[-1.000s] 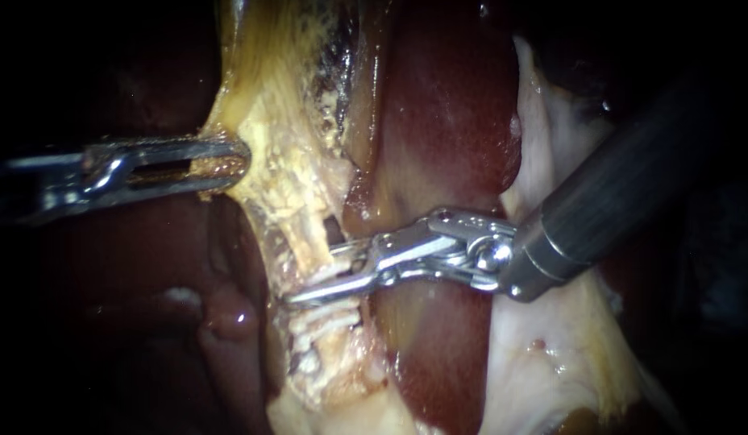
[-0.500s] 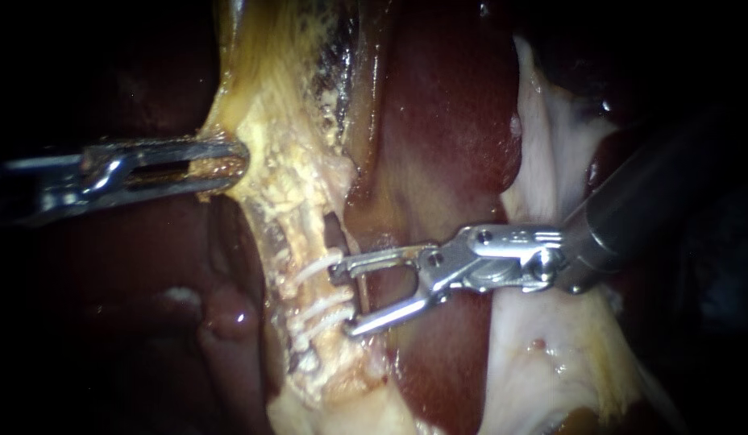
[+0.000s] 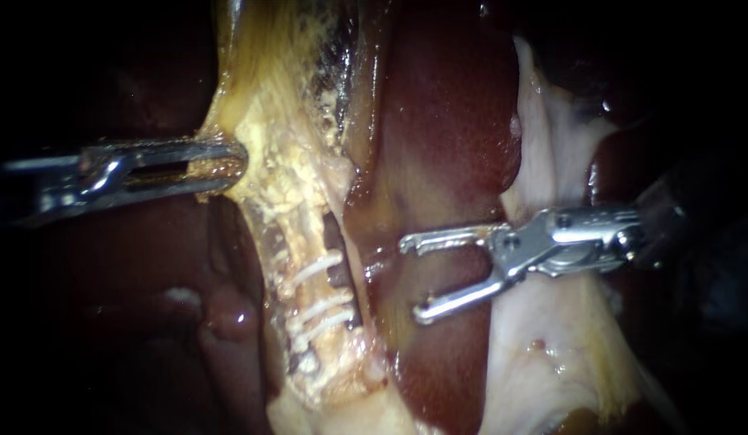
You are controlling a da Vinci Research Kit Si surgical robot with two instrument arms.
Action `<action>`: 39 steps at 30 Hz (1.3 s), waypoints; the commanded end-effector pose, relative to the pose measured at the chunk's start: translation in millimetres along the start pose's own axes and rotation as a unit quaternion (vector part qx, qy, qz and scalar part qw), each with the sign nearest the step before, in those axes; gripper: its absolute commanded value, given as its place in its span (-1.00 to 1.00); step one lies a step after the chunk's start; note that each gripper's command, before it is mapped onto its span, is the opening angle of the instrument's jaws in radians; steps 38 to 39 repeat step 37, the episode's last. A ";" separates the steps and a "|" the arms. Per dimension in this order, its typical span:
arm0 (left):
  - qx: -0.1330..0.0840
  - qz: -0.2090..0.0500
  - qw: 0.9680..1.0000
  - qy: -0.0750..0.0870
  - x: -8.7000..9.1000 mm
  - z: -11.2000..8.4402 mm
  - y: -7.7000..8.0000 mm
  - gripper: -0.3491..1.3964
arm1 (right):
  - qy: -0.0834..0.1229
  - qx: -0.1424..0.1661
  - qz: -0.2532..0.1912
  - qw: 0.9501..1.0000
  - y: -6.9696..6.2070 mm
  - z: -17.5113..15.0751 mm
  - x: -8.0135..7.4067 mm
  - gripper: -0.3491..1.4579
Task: Going back third clip left tube
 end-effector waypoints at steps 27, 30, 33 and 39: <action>-0.008 -0.006 0.998 0.061 6.8 10.2 4.0 -1.00 | 0.006 -0.005 -0.042 0.999 -1.4 -2.0 3.7 0.05; -0.007 -0.006 0.998 0.061 6.8 10.2 3.7 -1.00 | 0.007 -0.005 -0.041 0.999 -1.3 -2.2 3.8 0.05; -0.008 -0.006 0.998 0.061 6.8 10.2 3.7 -1.00 | 0.009 -0.006 -0.041 0.999 -1.3 -2.4 4.0 0.05; -0.007 -0.006 0.998 0.061 6.8 10.2 3.7 -1.00 | 0.009 -0.005 -0.041 0.999 -1.3 -2.4 4.0 0.05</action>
